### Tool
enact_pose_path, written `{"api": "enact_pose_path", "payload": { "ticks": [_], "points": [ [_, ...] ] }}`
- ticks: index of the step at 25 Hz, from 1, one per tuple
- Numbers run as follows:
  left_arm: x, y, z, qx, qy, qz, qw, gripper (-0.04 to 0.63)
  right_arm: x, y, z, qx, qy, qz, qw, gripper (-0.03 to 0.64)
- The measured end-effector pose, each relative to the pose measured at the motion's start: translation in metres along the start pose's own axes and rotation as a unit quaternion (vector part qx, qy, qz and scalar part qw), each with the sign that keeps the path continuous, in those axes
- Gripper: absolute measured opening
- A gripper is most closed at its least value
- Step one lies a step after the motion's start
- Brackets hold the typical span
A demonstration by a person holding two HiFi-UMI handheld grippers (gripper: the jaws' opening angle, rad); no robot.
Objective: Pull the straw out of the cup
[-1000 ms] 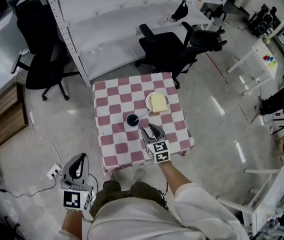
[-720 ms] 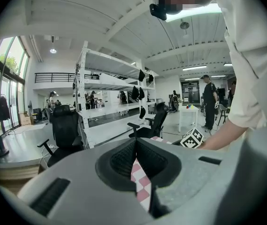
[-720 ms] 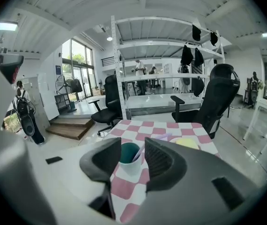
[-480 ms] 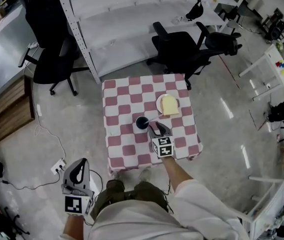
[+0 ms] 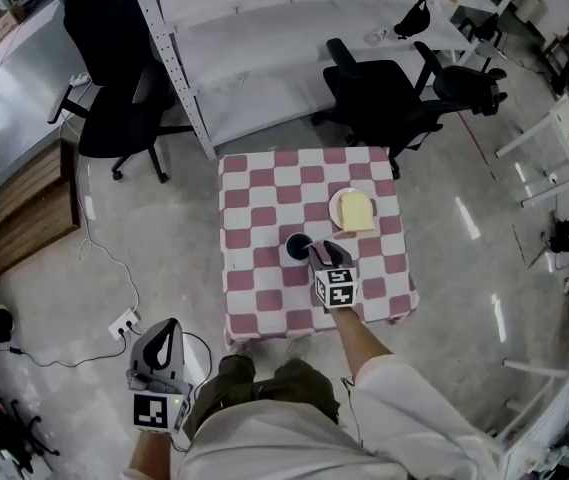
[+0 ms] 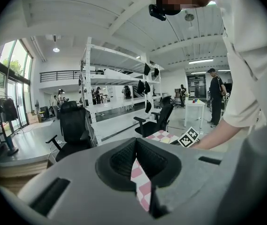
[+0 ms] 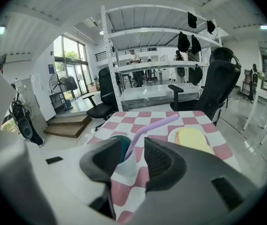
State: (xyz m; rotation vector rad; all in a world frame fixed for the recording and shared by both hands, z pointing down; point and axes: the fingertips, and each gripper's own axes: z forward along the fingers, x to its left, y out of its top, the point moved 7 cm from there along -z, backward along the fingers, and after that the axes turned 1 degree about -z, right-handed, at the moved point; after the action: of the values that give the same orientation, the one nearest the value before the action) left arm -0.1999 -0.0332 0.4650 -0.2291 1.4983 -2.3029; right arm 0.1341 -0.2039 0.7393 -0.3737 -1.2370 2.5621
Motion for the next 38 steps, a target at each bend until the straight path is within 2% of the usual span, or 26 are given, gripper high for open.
{"api": "enact_pose_path", "payload": {
  "ticks": [2,5,10,20,24,31,34,38],
  "points": [
    [0.001,-0.002,0.000,0.019,0.002,-0.001,0.9998,0.005,0.000,0.001,0.003,0.000,0.001,0.000,1.000,0.155],
    [0.001,-0.002,0.000,0.016,0.004,-0.001,0.9999,0.005,0.000,0.001,0.008,0.002,0.001,0.001,1.000,0.154],
    [0.005,-0.008,-0.005,0.041,0.011,-0.003,0.9991,0.005,0.000,0.000,0.016,0.009,0.002,0.001,1.000,0.150],
    [0.009,-0.013,-0.008,0.034,0.022,-0.007,0.9991,0.005,-0.001,0.001,0.025,0.008,-0.002,-0.001,1.000,0.118],
    [0.009,-0.015,-0.009,0.048,0.023,-0.008,0.9986,0.005,-0.001,0.001,0.025,0.009,-0.006,-0.004,1.000,0.091],
    [0.009,-0.014,-0.008,0.045,0.019,0.000,0.9988,0.005,0.002,0.002,0.025,0.007,-0.010,-0.009,1.000,0.040],
    [0.007,-0.017,-0.009,0.051,0.020,-0.003,0.9985,0.005,0.003,0.002,0.025,0.008,-0.005,-0.010,1.000,0.037],
    [0.007,-0.014,-0.007,0.038,0.020,-0.010,0.9990,0.005,0.005,0.004,0.024,0.007,-0.003,-0.009,1.000,0.035]
  ]
}}
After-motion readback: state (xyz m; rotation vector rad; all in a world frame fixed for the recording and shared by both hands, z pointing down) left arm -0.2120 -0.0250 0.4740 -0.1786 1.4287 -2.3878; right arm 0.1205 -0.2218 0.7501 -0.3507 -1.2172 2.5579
